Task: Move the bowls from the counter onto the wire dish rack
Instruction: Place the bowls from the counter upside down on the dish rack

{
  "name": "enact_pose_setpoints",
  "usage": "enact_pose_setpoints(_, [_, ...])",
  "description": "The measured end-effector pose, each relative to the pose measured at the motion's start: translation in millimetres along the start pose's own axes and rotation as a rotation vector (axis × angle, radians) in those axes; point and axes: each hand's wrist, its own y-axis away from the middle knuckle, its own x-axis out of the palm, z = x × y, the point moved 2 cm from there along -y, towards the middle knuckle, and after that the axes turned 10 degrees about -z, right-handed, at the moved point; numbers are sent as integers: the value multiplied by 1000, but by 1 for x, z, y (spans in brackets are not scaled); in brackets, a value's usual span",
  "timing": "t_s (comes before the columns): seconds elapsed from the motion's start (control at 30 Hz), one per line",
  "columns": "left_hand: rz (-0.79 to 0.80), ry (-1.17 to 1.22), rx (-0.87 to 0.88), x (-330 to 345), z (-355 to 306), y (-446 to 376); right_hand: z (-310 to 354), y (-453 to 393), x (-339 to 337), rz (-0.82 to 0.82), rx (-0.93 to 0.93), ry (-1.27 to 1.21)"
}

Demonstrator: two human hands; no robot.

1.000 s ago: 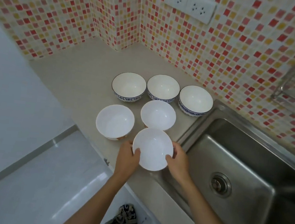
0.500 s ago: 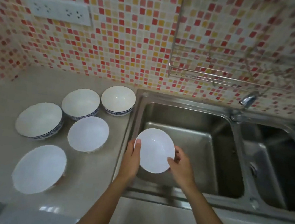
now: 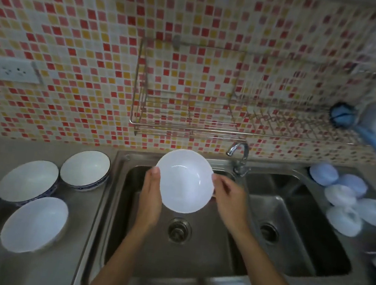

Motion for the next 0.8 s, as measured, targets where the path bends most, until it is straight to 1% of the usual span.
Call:
enact_pose_setpoints(0.1, [-54,76,51,13,-26,-5,29,-32,-19,-137,-199,-20])
enact_pose_setpoints(0.17, [-104,71,98,20,-47,-8,48,-57,-26,-183,-355,8])
enact_pose_setpoints(0.27, [-140,31,223,32,-81,-14,62,-100,-21,-165,-501,223])
enact_pose_setpoints(0.33, [-166,-52,339,42,-102,-18,58,-121,-14,-124,-552,363])
enact_pose_setpoints(0.4, [-170,-115,448,53,-124,-25,51,-130,-7,-100,-588,448])
enact_pose_setpoints(0.53, [-109,-284,669,77,-160,-46,28,-127,3,-176,-744,641])
enact_pose_setpoints(0.6, [-99,-424,739,91,-166,-65,20,-127,8,-223,-764,634])
enact_pose_setpoints(0.7, [-89,-646,831,112,-161,-90,12,-129,13,-279,-783,558])
enact_pose_setpoints(0.8, [-23,-815,924,131,-145,-109,8,-133,17,-341,-805,473])
